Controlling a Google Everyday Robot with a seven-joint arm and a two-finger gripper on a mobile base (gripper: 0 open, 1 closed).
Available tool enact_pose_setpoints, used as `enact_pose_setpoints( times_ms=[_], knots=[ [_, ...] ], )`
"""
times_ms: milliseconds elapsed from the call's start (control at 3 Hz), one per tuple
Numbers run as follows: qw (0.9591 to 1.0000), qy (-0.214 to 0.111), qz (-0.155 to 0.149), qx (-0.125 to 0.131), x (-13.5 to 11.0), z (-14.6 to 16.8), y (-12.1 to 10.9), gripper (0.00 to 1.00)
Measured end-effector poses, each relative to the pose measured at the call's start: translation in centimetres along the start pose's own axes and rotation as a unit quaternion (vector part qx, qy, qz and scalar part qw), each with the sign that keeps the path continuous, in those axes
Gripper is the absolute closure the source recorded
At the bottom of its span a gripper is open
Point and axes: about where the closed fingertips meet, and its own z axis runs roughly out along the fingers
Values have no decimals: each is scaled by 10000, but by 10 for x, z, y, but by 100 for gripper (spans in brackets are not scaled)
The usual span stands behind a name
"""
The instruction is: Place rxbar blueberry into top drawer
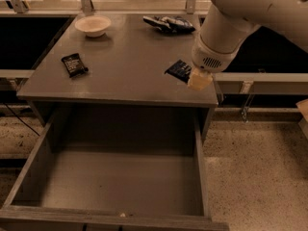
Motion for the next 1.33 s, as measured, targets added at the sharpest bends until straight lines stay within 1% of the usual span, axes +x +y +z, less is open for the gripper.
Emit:
enact_pose_setpoints(
  times_ms=[333,667,1000,1333],
  knots=[
    [9996,-51,-281,-75,6,-3,26,100],
    [9966,-164,-768,-257,15,3,51,100],
    [9966,-164,-768,-257,15,3,51,100],
    [9959,-262,-816,-279,14,8,61,100]
  ],
)
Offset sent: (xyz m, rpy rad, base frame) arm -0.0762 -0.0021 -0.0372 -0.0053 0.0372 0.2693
